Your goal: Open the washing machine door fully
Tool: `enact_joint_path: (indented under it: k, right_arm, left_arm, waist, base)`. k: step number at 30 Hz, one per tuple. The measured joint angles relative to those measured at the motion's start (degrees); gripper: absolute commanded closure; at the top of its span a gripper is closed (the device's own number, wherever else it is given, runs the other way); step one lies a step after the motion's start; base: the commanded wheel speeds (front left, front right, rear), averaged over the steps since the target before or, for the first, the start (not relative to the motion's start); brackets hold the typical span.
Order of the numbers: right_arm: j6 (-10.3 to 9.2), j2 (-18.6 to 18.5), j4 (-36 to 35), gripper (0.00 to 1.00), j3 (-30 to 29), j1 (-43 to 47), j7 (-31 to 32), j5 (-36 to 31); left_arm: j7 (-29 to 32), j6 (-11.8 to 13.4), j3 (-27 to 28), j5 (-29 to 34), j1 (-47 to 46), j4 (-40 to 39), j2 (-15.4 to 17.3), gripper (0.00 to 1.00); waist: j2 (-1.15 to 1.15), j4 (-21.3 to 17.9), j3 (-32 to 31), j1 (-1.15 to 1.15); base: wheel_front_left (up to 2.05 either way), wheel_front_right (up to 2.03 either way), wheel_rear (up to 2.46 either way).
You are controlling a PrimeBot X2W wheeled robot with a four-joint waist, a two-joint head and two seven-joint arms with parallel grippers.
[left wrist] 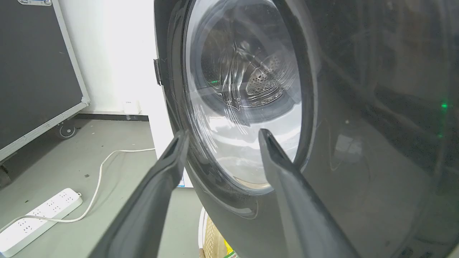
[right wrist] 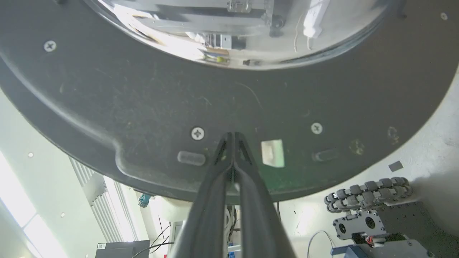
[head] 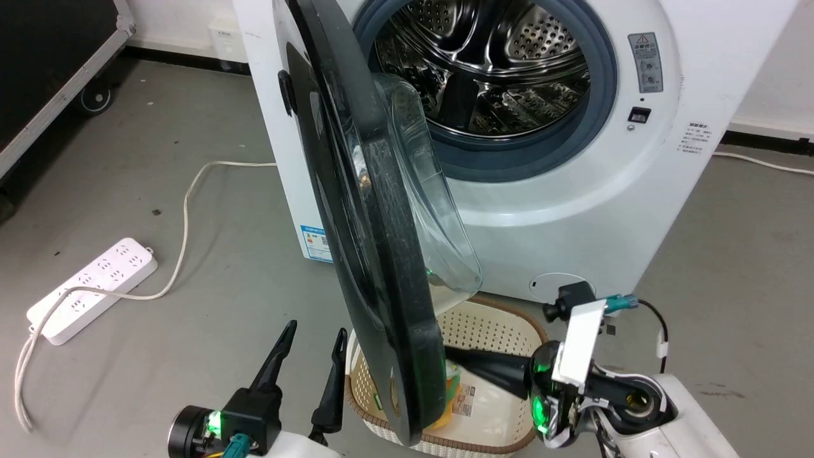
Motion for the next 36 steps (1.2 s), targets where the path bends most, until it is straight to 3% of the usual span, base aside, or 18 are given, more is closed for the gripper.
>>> enact_joint_path:
  k: [2, 3, 4, 5, 11, 16, 21, 27, 36]
  right_arm:
    - [0.00, -0.01, -0.33, 1.00, -0.14, 0.01, -0.73, 0.15]
    - [0.00, -0.35, -1.32, 0.53, -0.71, 0.04, -3.47, -0.53]
    - [0.00, -0.74, -2.34, 0.53, -0.98, 0.07, -5.38, -1.69]
    - [0.01, -1.40, -3.58, 0.00, -1.34, 0.18, -7.46, -3.19]
    - [0.00, -8.26, -13.63, 0.00, -3.77, 3.74, -23.27, -17.44]
    - [0.01, -16.46, -22.09, 0.00, -3.21, 7.94, -42.32, -38.28]
    - [0.02, -18.16, -23.71, 0.00, -5.69, 13.15, -57.81, -53.37]
    - [0.02, -13.96, -25.20, 0.00, -11.37, 20.48, -63.15, -67.90]
    - [0.02, -3.82, -28.88, 0.00, -14.44, 28.39, -63.49, -78.42]
  left_arm:
    - [0.00, -0.09, 0.08, -0.01, 0.07, 0.00, 0.00, 0.00]
    - [0.00, -0.13, 0.32, -0.14, 0.35, -0.02, 0.00, 0.00]
    - [0.00, -0.13, 0.47, -0.38, 0.58, -0.02, 0.00, 0.00]
    - [0.00, -0.15, 0.65, -0.59, 0.85, -0.05, 0.00, 0.00]
    - [0.00, -0.68, 1.81, -1.60, 1.07, -0.26, 0.00, 0.00]
    - [0.00, -1.14, 3.12, -2.08, 1.07, -0.79, 0.00, 0.00]
    - [0.00, -1.66, 4.82, -2.41, 1.07, -1.22, 0.00, 0.00]
    - [0.00, -2.24, 6.10, -4.08, 1.07, -1.43, -0.02, 0.00]
    - [0.00, -3.19, 6.76, -3.87, 2.24, -1.41, 0.00, 0.00]
  waist:
    - [0.00, -0.02, -0.13, 0.00]
    - [0.00, -0.18, -0.46, 0.00]
    - [0.00, -0.31, -0.65, 0.00]
    - [0.00, -0.50, -0.84, 0.00]
    - [0.00, -2.18, -1.83, 0.00]
    - [0.00, -4.28, -2.29, 0.00]
    - [0.00, -6.72, -2.09, 0.00]
    - [0.00, -8.84, -1.23, 0.01]
    - [0.00, -10.11, -1.23, 0.01]
  base:
    - [0.00, 0.00, 0.00]
    - [0.00, 0.00, 0.00]
    - [0.00, 0.00, 0.00]
    - [0.00, 0.00, 0.00]
    - [0.00, 0.00, 0.00]
    - [0.00, 0.00, 0.00]
    - [0.00, 0.00, 0.00]
    - [0.00, 0.00, 0.00]
    - [0.00, 0.00, 0.00]
